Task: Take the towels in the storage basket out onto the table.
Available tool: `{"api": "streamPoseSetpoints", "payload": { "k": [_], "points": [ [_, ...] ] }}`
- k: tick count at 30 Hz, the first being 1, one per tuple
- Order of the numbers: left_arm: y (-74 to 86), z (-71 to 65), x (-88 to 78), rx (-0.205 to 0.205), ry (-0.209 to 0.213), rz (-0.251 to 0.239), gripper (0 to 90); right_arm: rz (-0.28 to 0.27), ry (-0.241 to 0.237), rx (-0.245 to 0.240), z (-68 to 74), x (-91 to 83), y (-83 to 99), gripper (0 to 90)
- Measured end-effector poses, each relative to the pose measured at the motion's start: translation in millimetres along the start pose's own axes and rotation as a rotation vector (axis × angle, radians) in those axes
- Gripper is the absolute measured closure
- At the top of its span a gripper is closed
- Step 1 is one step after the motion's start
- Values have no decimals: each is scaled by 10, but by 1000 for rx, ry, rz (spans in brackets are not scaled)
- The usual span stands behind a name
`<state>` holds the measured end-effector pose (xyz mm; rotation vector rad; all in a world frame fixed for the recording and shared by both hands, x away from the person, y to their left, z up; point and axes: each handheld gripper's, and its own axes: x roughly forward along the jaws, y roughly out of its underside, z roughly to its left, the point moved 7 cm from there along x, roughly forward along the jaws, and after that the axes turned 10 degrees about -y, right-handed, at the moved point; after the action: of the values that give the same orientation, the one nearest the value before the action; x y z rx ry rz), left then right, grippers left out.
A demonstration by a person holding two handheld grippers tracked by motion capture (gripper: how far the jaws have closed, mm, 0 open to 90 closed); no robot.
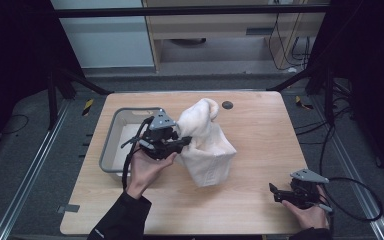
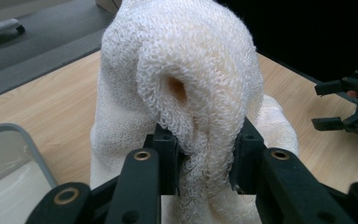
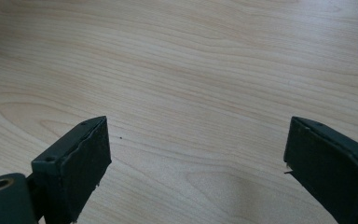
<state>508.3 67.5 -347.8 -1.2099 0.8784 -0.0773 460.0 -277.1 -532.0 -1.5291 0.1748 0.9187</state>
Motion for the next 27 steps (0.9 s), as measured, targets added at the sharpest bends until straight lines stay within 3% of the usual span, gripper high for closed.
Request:
{"api": "streamPoseSetpoints", "payload": {
  "k": [18, 27],
  "points": [
    [168, -262, 450, 10, 64, 33, 686, -7, 8, 0, -31, -15, 14, 71],
    [255, -317, 580, 11, 77, 45, 684, -3, 14, -8, -43, -9, 22, 71]
  ]
}}
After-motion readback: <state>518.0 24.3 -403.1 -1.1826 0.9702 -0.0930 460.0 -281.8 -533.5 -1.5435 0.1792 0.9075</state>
